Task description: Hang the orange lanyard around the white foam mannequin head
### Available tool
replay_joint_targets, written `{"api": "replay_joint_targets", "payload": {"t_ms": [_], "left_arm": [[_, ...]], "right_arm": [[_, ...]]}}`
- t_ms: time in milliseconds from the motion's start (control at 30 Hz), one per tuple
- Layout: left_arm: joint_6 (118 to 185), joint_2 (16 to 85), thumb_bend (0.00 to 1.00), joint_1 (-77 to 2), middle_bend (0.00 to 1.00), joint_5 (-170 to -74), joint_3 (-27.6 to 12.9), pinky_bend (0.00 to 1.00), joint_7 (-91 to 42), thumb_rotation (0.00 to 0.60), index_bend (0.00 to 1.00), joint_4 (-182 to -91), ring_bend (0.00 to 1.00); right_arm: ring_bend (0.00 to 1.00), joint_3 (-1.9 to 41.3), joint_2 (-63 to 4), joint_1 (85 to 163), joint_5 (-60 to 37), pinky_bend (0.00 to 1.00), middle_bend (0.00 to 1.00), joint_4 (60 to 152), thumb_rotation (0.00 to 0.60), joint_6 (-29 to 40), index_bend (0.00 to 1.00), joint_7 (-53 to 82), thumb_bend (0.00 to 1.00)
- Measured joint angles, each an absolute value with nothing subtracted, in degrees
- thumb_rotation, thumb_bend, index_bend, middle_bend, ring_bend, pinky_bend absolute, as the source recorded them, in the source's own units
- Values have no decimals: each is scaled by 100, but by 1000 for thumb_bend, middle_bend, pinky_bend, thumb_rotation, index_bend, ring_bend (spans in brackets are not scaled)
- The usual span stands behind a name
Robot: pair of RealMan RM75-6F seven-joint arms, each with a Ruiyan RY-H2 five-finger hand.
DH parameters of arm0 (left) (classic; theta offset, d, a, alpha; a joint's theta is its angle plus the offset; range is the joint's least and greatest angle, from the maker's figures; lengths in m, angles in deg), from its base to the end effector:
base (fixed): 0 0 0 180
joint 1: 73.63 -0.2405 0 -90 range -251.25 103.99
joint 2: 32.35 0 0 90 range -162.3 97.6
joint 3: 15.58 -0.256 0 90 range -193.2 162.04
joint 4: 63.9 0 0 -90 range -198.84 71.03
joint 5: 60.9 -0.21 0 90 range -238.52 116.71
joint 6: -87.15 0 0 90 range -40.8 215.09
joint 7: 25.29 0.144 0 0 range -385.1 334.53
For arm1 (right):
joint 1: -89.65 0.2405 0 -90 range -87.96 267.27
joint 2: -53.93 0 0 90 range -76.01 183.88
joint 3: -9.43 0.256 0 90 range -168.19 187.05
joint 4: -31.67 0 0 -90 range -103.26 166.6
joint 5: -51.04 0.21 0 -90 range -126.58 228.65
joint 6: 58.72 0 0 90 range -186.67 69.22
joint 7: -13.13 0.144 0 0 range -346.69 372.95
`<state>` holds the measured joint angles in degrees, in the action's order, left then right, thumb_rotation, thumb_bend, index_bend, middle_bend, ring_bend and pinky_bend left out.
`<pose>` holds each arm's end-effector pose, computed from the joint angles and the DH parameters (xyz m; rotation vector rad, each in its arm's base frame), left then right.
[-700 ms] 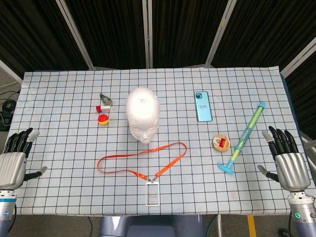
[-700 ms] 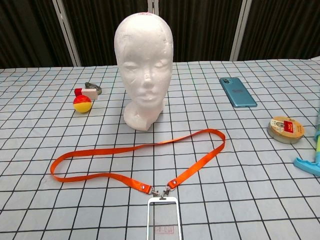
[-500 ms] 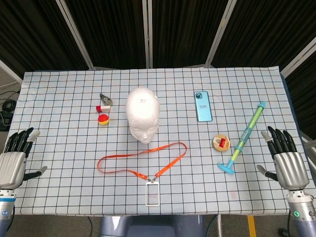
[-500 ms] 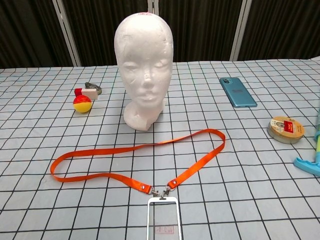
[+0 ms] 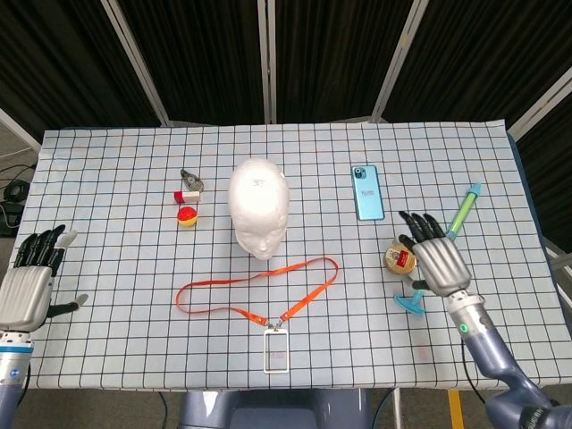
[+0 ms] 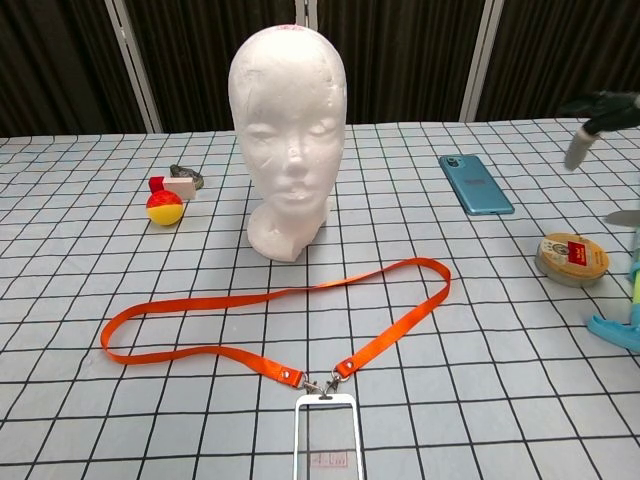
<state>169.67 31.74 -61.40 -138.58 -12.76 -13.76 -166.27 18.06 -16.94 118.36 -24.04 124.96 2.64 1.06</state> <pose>-0.2714 0.2129 0.1435 -1.4071 -0.9136 -0.8782 -0.2220 -0.3072 0.0852 1.7352 -0.8839 0.8895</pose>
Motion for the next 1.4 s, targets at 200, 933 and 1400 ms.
{"api": "replay_joint_targets", "payload": {"t_ms": [200,933,1400], "left_arm": [[16785,3260,0,-6076,0,-13690,-1200,0,-1289,600,0,-16506,0],[16568,3322,0,-6052,0,-13546,-1096,0,-1315,600,0,-16350,0],[16551,3344,0,-6069,0,-13558,-1069,0,-1314,600,0,-16322,0]], "right_arm": [[0,2096,-2476,12606,-1013,0,0,12242,600,-549,422,-686,240],[0,2083,-4266,13686,415,0,0,10838,600,-768,472,-2012,273],[0,2034,-4541,13835,379,0,0,10547,600,-781,527,-2025,314]]}}
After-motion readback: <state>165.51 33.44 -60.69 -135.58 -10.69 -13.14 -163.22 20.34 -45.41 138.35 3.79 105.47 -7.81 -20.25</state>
